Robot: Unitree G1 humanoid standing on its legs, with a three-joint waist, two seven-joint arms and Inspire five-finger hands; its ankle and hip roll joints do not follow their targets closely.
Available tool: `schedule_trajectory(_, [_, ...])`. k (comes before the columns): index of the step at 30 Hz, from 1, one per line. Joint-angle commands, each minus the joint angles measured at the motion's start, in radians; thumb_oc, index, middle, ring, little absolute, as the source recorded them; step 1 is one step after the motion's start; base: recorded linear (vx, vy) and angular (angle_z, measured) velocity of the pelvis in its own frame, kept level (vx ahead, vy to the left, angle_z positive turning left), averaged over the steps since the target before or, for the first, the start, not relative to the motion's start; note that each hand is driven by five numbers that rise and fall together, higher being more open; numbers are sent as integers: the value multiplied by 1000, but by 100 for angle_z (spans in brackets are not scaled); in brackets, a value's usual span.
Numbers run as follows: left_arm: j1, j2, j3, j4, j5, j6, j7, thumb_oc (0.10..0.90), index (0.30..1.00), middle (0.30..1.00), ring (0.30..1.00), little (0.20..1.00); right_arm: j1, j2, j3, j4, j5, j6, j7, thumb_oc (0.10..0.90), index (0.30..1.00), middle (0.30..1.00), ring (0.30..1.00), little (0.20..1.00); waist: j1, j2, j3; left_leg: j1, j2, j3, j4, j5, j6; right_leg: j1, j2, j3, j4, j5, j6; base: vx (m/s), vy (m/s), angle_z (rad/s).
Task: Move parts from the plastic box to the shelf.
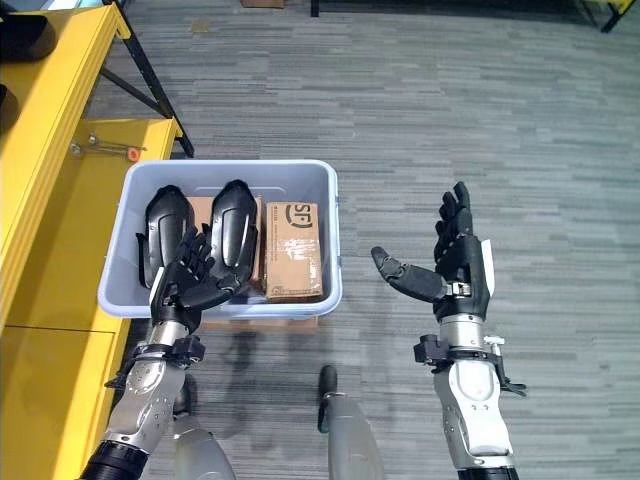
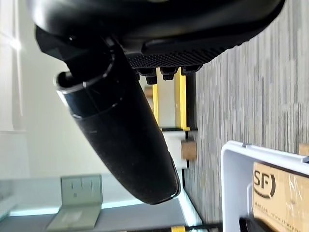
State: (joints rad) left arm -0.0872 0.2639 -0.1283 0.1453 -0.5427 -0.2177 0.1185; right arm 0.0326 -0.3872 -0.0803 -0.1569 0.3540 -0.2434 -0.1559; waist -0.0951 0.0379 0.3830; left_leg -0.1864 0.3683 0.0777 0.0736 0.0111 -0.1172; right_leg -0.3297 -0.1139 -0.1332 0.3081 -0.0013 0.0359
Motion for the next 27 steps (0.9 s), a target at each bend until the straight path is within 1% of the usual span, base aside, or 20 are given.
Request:
schedule_trajectory(1, [43,87,33,-189,6,-99,2,900,1000,1000,1000,1000,-46,4,-19,-139,-43,-110,-12,900,1000,1000,1000,1000,26,-42,-75,29,-78,15,-49,122,3,153,-84,38,-4,-108,76,126,337,1])
schedule_trajectory(4, [34,104,36,-191,5,-106,12,900,1000,1000,1000,1000,-53,11,-19,-144,-54,-105,-15,900,1000,1000,1000,1000,32,-59,-72,6,-117,23,14,61,22,182,-131,43,-56,-76,104,70,230,34])
schedule_trajectory(8, [20,118,43,-199,8,-109,22,900,1000,1000,1000,1000,-61,4,-22,-147,-104,-88,-21,900,1000,1000,1000,1000,44,-82,-73,-20,-145,40,60,18,35,201,-172,31,-107,-39,129,63,177,25])
schedule_trajectory(9, [19,122,45,-197,13,-107,22,900,1000,1000,1000,1000,-66,-7,-26,-147,-129,-81,-22,900,1000,1000,1000,1000,49,-94,-73,-33,-150,48,79,5,39,205,-185,23,-119,-27,136,55,115,21])
schedule_trajectory(10, [18,122,46,-197,13,-107,23,900,1000,1000,1000,1000,-67,-7,-26,-147,-129,-81,-23,900,1000,1000,1000,1000,49,-94,-73,-34,-150,48,82,3,39,205,-186,23,-120,-27,136,47,91,14])
schedule_trajectory(14, [22,126,53,-205,12,-105,25,900,1000,1000,1000,1000,-96,-41,-31,-150,-177,-75,-32,900,1000,1000,1000,1000,64,-121,-68,-61,-151,53,100,-8,43,211,-197,5,-145,-2,146,40,37,-2])
schedule_trajectory(17, [23,129,52,-207,5,-103,25,900,1000,1000,1000,1000,-128,-78,-32,-152,-236,-67,-45,900,1000,1000,1000,1000,75,-134,-56,-87,-149,47,105,-2,39,209,-198,-14,-156,8,146,28,-7,-4])
schedule_trajectory(19, [26,130,53,-216,8,-98,24,900,1000,1000,1000,1000,-165,-119,-20,-147,-309,-50,-58,900,1000,1000,1000,1000,83,-141,-49,-99,-149,45,97,5,37,211,-199,-31,-170,14,147,31,-20,3])
schedule_trajectory(21, [29,133,49,-219,6,-95,23,900,1000,1000,1000,1000,-203,-140,1,-137,-334,-42,-64,900,1000,1000,1000,1000,92,-145,-39,-108,-151,40,91,10,35,208,-197,-39,-174,17,145,11,-21,11])
schedule_trajectory(23, [27,133,44,-215,6,-91,31,900,1000,1000,1000,1000,-260,-153,53,-109,-369,-22,-64,900,1000,1000,1000,1000,102,-151,-26,-114,-150,37,81,18,34,204,-195,-49,-182,21,143,-1,-17,15])
schedule_trajectory(27, [22,128,35,-213,5,-83,49,900,1000,1000,1000,1000,-369,-146,148,-54,-425,10,-72,900,1000,1000,1000,1000,126,-159,-1,-126,-148,35,69,26,35,196,-189,-62,-190,27,142,-3,-7,-1])
